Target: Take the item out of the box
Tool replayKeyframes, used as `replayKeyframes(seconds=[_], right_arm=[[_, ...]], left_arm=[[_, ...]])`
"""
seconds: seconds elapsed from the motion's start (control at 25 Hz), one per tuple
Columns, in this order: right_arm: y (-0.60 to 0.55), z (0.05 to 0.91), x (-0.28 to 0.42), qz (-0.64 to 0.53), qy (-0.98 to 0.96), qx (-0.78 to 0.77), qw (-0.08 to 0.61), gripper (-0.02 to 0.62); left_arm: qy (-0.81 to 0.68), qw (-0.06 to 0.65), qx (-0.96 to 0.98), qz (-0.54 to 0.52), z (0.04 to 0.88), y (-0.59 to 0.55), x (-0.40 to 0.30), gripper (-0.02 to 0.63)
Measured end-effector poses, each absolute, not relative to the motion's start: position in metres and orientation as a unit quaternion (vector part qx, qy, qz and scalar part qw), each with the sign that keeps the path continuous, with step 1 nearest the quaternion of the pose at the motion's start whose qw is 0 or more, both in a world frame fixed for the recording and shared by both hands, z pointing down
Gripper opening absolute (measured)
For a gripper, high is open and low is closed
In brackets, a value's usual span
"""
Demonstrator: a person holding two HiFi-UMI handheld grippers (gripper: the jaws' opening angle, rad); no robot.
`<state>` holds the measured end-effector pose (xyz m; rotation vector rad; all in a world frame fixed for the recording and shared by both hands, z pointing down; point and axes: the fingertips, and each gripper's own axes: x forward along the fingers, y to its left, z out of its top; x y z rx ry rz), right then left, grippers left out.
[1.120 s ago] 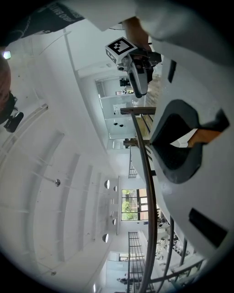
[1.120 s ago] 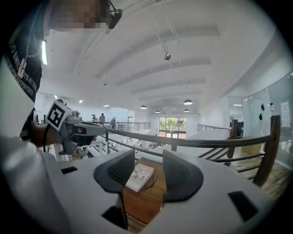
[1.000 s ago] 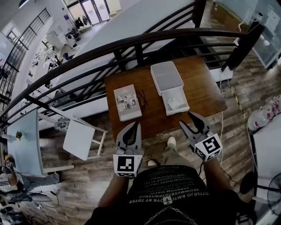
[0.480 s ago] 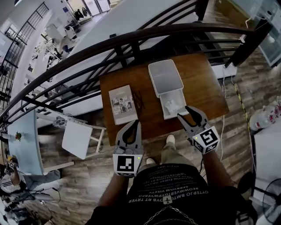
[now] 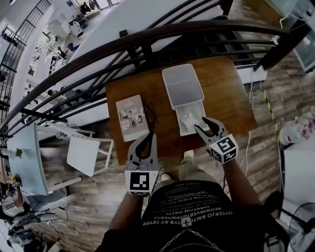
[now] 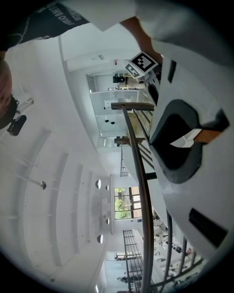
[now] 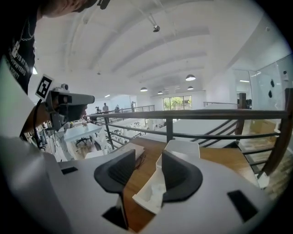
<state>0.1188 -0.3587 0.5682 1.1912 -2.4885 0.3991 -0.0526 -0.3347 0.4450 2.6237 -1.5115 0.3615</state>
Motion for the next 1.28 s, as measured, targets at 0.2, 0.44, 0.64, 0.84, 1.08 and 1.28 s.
replayKeyframes(seconds=[0.2,0.44,0.64,0.84,1.08,1.28], right_arm=[[-0.375,0.615,0.122,0.166,-0.877,0.397,0.213,0.164],[-0.391,0.663,0.122,0.206,-0.874,0.369,0.24,0.167],[-0.402,0.697,0.118,0.225,-0.872,0.343,0.266,0.176],[-0.406,0.726,0.116,0.237,-0.87,0.311,0.302,0.184],[-0.407,0.757,0.114,0.247,-0.861,0.274,0.35,0.191],[-0.404,0.779,0.11,0.246,-0.846,0.237,0.408,0.196]], left_arm=[[-0.501,0.053,0.855,0.125,0.45,-0.35,-0.046,0.006],[-0.516,0.056,0.844,0.138,0.457,-0.365,-0.048,0.006],[-0.531,0.064,0.833,0.139,0.459,-0.372,-0.046,0.006],[-0.546,0.072,0.822,0.144,0.459,-0.38,-0.045,0.006],[-0.557,0.073,0.814,0.146,0.465,-0.386,-0.042,0.006],[-0.563,0.082,0.808,0.152,0.469,-0.39,-0.038,0.006]])
